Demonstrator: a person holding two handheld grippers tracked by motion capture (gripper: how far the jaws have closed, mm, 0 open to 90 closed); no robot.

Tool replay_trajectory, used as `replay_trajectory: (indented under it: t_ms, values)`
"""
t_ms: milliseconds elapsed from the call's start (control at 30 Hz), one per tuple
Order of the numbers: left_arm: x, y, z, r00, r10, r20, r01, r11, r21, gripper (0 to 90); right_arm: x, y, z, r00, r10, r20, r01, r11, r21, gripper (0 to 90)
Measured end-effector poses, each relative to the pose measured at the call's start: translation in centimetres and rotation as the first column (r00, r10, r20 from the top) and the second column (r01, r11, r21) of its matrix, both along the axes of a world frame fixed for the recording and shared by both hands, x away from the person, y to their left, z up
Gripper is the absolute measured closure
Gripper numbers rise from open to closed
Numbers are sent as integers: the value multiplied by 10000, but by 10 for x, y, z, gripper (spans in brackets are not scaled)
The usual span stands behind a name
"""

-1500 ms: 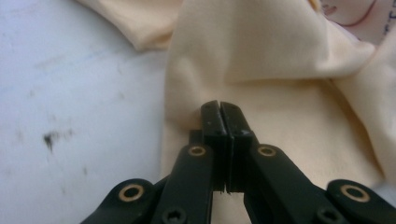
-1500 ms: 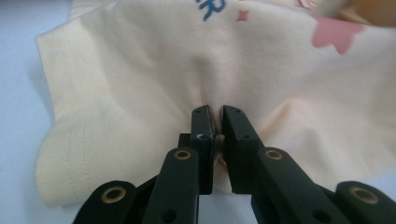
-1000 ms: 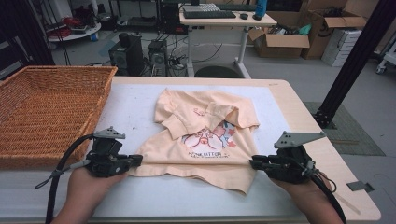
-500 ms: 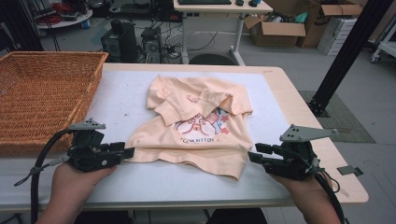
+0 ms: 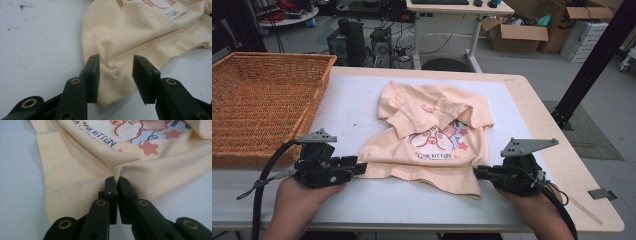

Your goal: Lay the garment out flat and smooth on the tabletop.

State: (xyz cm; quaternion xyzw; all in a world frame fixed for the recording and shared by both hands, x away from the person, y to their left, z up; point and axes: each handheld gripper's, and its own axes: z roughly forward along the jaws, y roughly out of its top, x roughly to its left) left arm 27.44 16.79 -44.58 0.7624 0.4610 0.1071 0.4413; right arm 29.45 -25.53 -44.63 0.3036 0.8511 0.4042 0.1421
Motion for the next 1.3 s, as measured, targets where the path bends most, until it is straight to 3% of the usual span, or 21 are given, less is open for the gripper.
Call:
replay_trajectory:
  t_ms: [100,233,433,633,767,867,967,1067,1200,1300]
  values:
    - [-1,4,7,9999,-31,101,33,9998,-202,554,2,2,16,9994,-100,333,86,9990,431,871]
    - [-4,8,16,9994,-80,331,92,9994,-339,554,11,21,33,9976,222,663,-240,9993,272,868]
    - [-6,11,18,9994,-63,349,75,9993,-354,554,27,69,16,9961,876,68,-875,9961,-126,789]
    - [-6,15,21,9991,-7,413,25,9990,-447,552,9,92,12,9859,1671,96,-1669,9857,-232,736]
    - [-4,15,21,9992,46,394,-29,9990,-439,544,0,87,18,9844,1721,355,-1711,9848,-295,693]
    - [-5,13,20,9993,36,382,-21,9993,-382,541,-1,68,33,9905,1072,861,-1081,9941,64,685]
    - [-5,12,19,9993,55,368,-45,9996,-284,538,0,50,40,9941,432,995,-456,9987,217,676]
    - [-5,11,17,9994,102,345,-93,9996,-254,534,1,40,38,9966,65,817,-87,9996,265,649]
    - [-4,10,12,9993,285,224,-283,9995,-105,510,0,42,23,9994,116,316,-119,9999,89,609]
    - [-4,9,7,9995,299,71,-300,9995,35,506,-3,51,7,9989,457,-123,-460,9984,-318,688]
